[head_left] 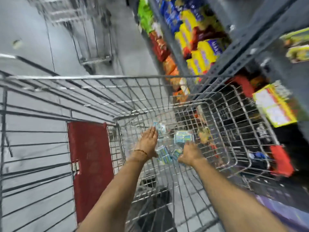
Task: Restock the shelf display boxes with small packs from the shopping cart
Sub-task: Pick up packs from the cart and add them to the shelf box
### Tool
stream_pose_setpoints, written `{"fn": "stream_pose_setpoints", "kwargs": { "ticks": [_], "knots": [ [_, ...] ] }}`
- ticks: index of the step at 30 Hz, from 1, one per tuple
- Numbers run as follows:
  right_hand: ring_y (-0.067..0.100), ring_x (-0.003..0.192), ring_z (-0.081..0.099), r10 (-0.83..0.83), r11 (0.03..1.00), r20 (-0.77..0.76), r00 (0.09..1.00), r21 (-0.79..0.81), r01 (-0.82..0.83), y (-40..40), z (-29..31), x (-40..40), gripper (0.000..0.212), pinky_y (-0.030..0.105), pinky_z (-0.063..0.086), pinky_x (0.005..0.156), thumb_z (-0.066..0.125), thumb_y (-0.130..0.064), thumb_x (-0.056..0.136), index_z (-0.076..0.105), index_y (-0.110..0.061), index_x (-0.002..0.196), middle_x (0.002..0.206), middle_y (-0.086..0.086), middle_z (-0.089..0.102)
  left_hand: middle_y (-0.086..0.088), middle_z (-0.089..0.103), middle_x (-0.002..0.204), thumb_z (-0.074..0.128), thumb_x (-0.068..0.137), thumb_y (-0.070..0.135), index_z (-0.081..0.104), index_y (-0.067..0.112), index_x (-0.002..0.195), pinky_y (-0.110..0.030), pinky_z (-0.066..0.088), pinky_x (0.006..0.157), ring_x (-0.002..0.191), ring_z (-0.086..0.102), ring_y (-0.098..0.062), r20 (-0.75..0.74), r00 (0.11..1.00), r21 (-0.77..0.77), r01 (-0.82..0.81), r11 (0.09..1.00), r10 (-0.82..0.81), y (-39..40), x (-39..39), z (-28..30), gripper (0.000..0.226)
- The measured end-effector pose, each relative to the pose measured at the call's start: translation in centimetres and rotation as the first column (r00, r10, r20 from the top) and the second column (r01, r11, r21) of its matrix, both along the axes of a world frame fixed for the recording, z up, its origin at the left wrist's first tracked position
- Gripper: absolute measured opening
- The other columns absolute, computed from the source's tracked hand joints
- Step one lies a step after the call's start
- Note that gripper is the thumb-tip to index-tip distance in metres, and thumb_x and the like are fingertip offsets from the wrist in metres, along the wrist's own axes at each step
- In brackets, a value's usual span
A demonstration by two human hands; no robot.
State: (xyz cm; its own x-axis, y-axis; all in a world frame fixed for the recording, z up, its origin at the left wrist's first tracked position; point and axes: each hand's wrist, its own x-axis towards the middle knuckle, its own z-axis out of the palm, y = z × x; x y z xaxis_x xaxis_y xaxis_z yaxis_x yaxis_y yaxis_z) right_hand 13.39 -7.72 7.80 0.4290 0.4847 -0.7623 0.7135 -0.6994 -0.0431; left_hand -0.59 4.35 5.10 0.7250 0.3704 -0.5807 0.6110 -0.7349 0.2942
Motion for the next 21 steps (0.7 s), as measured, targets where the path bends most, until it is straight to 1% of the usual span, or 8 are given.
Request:
{"fn": "stream_pose_setpoints", "kwargs": {
  "ticks": [3, 6, 8, 10, 13, 15, 18, 21],
  "knots": [
    [0.039, 0.140, 0.023, -0.028, 0.997, 0.118, 0.993, -0.063, 0.035, -0.4, -3.4, -1.1, 0.081, 0.041, 0.023, 0.118, 0.067, -0.034, 0.081, 0.026, 0.004, 0.139, 0.148, 0.025, 0.026, -0.021, -0.009, 0.155, 0.077, 0.070, 0.035, -0.010, 0.001, 0.142, -0.043, 0.003, 0.121, 0.143, -0.007, -0.035, -0.073, 0.997, -0.009, -0.033, 0.999, 0.033, -0.3, -1.1, -3.3, 0.118],
    [0.045, 0.143, 0.008, -0.118, 0.990, 0.200, 0.973, -0.051, 0.130, -0.9, -5.5, -1.8, 0.067, 0.046, 0.012, 0.120, 0.053, -0.022, 0.093, 0.018, 0.005, 0.144, 0.153, 0.032, 0.011, -0.022, -0.007, 0.155, 0.078, 0.070, 0.030, -0.011, 0.002, 0.142, -0.046, 0.006, 0.120, 0.143, -0.004, -0.038, -0.131, 0.987, 0.004, -0.094, 0.996, 0.094, -0.8, -1.5, -5.1, 0.118],
    [0.047, 0.143, 0.002, -0.195, 0.979, 0.256, 0.947, -0.009, 0.204, -1.0, -6.3, -1.8, 0.069, 0.049, 0.010, 0.119, 0.051, -0.021, 0.095, 0.011, 0.002, 0.146, 0.153, 0.034, 0.003, -0.021, -0.002, 0.155, 0.074, 0.074, 0.025, -0.009, 0.005, 0.143, -0.045, 0.010, 0.119, 0.143, 0.001, -0.038, -0.114, 0.982, 0.024, -0.148, 0.989, 0.149, -1.0, -1.6, -5.8, 0.110],
    [0.048, 0.143, 0.001, -0.279, 0.958, 0.286, 0.917, 0.012, 0.288, -1.0, -6.5, -1.7, 0.081, 0.053, 0.010, 0.118, 0.058, -0.027, 0.091, 0.005, -0.002, 0.147, 0.153, 0.035, -0.001, -0.023, 0.008, 0.153, 0.069, 0.079, 0.021, -0.005, 0.004, 0.143, -0.044, 0.012, 0.118, 0.142, 0.007, -0.038, -0.045, 0.982, 0.050, -0.179, 0.983, 0.181, -1.2, -1.5, -6.4, 0.099],
    [0.050, 0.139, 0.017, -0.411, 0.904, 0.267, 0.872, -0.008, 0.428, -0.7, -6.7, -1.1, 0.108, 0.054, 0.024, 0.115, 0.075, -0.040, 0.076, 0.003, -0.003, 0.147, 0.149, 0.040, 0.011, -0.024, 0.012, 0.152, 0.067, 0.079, 0.015, -0.002, 0.004, 0.144, -0.044, 0.011, 0.118, 0.141, 0.009, -0.038, 0.001, 0.976, 0.026, -0.216, 0.976, 0.216, -1.0, -1.3, -6.9, 0.094],
    [0.045, 0.128, 0.037, -0.430, 0.896, 0.235, 0.872, -0.007, 0.444, -0.8, -6.3, -0.8, 0.112, 0.049, 0.040, 0.107, 0.081, -0.033, 0.069, 0.006, 0.000, 0.145, 0.142, 0.036, 0.028, -0.023, 0.016, 0.150, 0.071, 0.075, 0.016, -0.002, 0.008, 0.144, -0.044, 0.014, 0.119, 0.140, 0.012, -0.039, 0.014, 0.971, -0.013, -0.238, 0.971, 0.238, -0.9, -1.2, -6.7, 0.100],
    [0.037, 0.116, 0.049, -0.414, 0.910, 0.213, 0.885, 0.074, 0.408, -0.6, -4.5, -0.6, 0.093, 0.044, 0.049, 0.098, 0.079, -0.020, 0.071, 0.021, 0.003, 0.141, 0.132, 0.026, 0.043, -0.023, 0.023, 0.146, 0.079, 0.067, 0.029, 0.002, 0.013, 0.144, -0.044, 0.025, 0.117, 0.135, 0.023, -0.038, 0.050, 0.977, 0.001, -0.207, 0.978, 0.207, -0.7, -0.8, -5.2, 0.110],
    [0.035, 0.119, 0.049, -0.384, 0.919, 0.159, 0.910, 0.161, 0.359, -0.7, -0.5, 0.1, 0.074, 0.047, 0.040, 0.106, 0.072, -0.023, 0.079, 0.032, 0.002, 0.136, 0.131, 0.021, 0.046, -0.023, 0.027, 0.142, 0.082, 0.061, 0.033, 0.012, 0.012, 0.143, -0.042, 0.033, 0.112, 0.131, 0.030, -0.038, 0.119, 0.984, 0.042, -0.135, 0.990, 0.129, -0.6, 0.8, -0.8, 0.110]
  ]
}}
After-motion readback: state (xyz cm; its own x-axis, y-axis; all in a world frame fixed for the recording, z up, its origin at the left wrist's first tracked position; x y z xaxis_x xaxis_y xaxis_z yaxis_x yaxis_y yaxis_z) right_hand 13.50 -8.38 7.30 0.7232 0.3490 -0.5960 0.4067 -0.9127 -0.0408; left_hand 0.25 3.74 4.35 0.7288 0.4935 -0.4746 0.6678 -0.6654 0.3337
